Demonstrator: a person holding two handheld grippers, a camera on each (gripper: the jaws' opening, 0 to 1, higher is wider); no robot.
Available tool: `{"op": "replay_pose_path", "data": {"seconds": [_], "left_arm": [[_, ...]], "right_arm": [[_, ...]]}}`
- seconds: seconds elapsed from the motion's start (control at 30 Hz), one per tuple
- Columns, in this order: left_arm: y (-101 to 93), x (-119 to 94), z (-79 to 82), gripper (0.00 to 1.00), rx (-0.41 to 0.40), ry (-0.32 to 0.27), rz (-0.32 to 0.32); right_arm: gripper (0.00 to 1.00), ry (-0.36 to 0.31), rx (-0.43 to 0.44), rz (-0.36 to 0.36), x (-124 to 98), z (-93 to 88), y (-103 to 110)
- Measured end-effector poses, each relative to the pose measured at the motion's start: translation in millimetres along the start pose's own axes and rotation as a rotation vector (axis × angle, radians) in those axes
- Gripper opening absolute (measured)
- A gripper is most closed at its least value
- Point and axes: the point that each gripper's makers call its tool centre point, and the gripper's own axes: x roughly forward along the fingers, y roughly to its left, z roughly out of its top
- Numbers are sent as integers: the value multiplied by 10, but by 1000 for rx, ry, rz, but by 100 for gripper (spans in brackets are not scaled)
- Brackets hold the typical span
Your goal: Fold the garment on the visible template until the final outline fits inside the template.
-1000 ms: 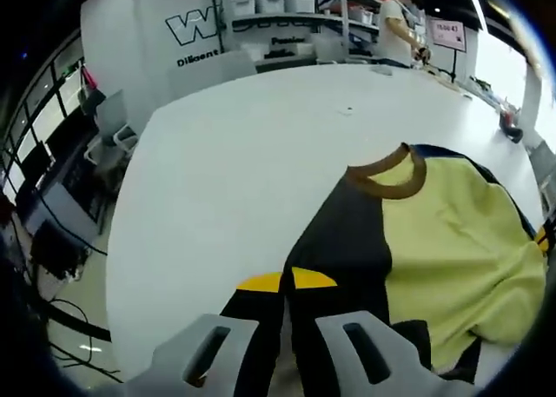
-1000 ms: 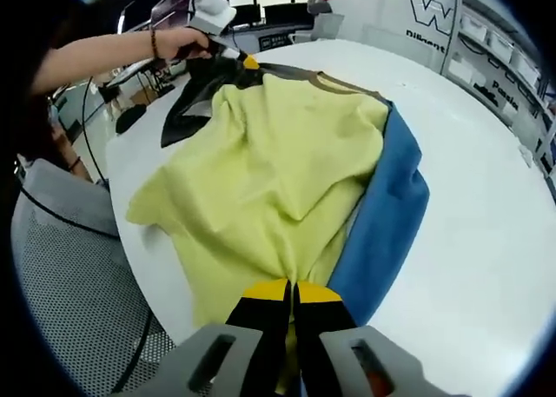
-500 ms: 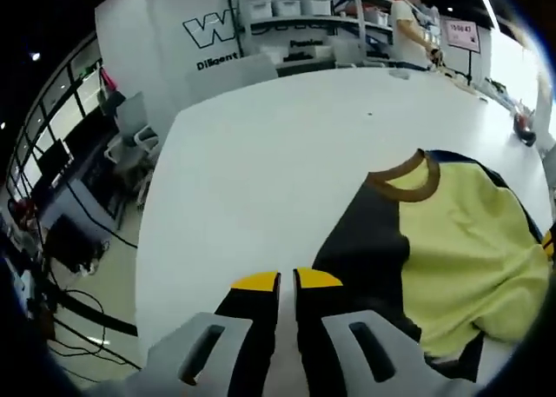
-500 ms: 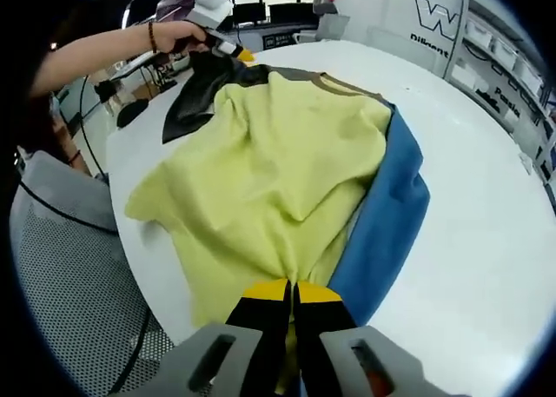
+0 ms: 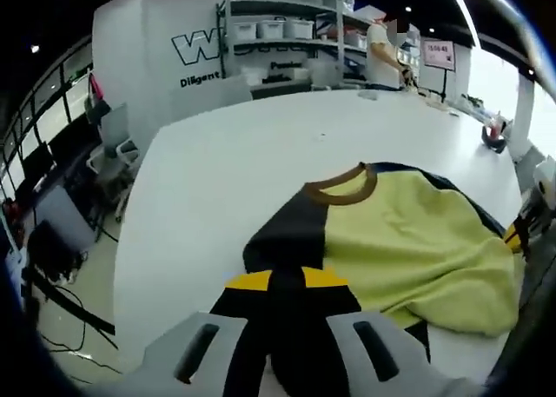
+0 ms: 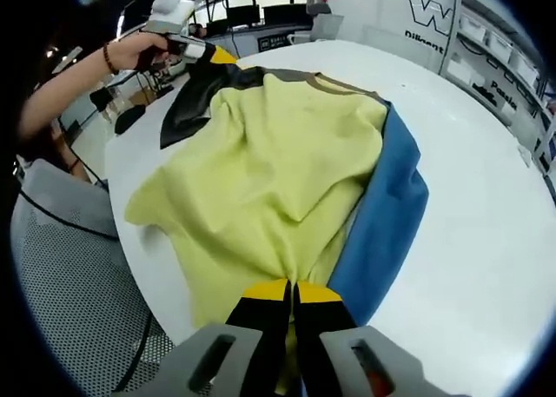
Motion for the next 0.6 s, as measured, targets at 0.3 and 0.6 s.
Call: {"op": "replay_pose_path", "data": {"seconds": [0.3, 0.6], "left_arm": [[-495, -147, -160, 9, -15, 22, -91], [-688, -320, -460, 15, -213, 108, -67]], "right_arm": [[0, -5, 11, 4, -1, 3, -8], [0, -10, 15, 6, -1, 3, -10]]}}
